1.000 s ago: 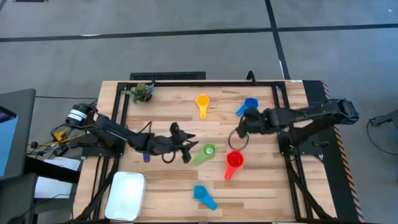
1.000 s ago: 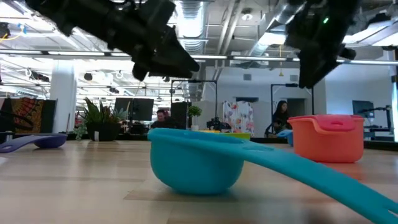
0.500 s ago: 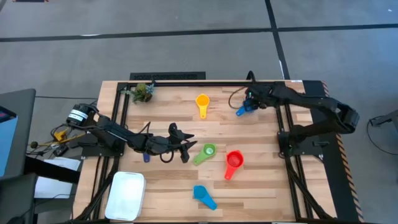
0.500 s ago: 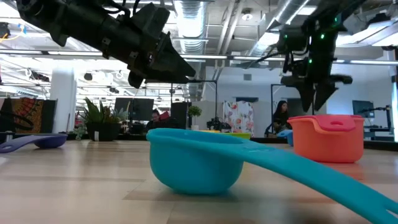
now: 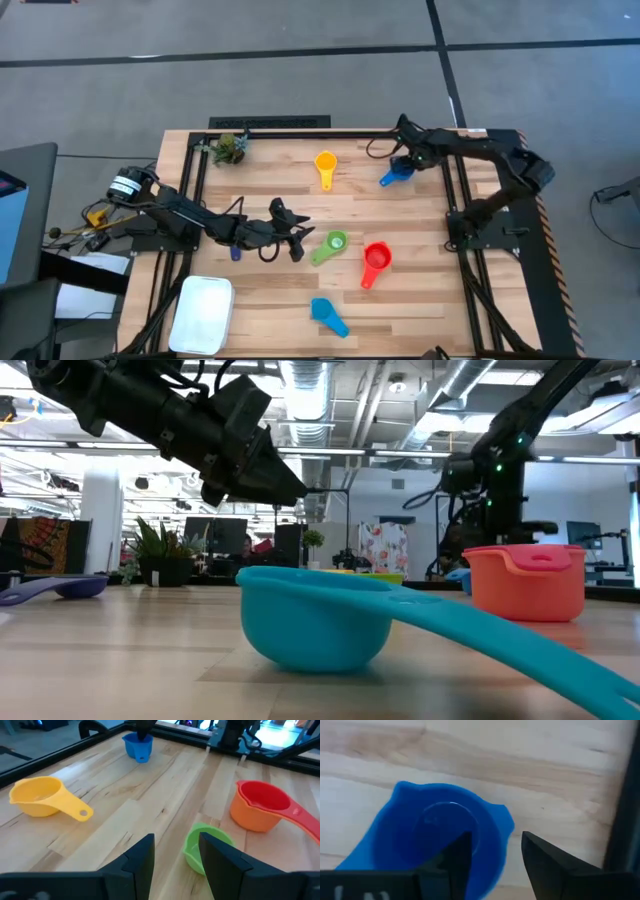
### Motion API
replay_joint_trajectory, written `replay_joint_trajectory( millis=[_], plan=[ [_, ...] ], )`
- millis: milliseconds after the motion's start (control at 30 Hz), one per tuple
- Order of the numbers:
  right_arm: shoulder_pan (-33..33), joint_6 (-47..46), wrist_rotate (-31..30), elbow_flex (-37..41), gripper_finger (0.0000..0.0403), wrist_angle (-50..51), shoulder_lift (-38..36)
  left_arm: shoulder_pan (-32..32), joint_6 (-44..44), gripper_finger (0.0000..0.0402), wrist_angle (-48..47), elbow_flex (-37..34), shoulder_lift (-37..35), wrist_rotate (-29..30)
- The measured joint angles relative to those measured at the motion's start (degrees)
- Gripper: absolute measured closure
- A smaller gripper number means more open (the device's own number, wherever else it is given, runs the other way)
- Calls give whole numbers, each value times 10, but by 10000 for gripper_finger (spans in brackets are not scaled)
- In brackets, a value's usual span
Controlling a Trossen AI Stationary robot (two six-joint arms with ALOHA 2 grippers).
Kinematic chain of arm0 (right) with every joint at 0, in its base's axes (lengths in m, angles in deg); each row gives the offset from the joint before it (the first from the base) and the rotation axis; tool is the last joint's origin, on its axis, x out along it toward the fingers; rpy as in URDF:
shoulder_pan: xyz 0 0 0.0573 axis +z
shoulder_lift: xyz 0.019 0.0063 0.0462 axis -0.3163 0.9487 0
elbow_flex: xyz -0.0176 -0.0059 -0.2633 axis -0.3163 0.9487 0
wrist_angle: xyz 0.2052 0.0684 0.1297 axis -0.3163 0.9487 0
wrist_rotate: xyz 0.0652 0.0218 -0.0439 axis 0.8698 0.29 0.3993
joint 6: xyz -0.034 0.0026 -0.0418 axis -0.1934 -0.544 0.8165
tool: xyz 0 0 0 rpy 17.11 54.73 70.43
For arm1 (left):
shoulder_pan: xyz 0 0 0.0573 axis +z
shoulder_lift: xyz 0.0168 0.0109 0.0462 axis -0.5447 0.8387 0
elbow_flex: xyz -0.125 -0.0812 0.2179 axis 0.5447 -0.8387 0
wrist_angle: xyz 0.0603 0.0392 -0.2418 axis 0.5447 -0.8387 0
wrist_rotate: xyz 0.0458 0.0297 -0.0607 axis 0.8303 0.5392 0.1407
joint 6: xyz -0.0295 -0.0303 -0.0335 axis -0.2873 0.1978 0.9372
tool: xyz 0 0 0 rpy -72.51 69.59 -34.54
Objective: Nest measuring cups in basket
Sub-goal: Stack the blue measuring cup on top of the red measuring cup
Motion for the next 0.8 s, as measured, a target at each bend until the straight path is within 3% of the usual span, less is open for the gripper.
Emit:
replay_joint_trajectory(
  millis=[267, 500, 700, 800],
  plan=[
    [1, 35, 4, 0, 280, -15, 47, 0, 1, 258, -17, 0, 0, 1],
    [25, 71, -1, 0, 387, -10, -9, 0, 6, 258, -17, 0, 0, -2],
    [118, 77, -6, 0, 375, 39, -107, -2, 27, 258, -26, 0, 0, -2],
    [185, 49, -1, 0, 387, 76, -149, -2, 32, 258, -26, 0, 0, -2]
  ],
)
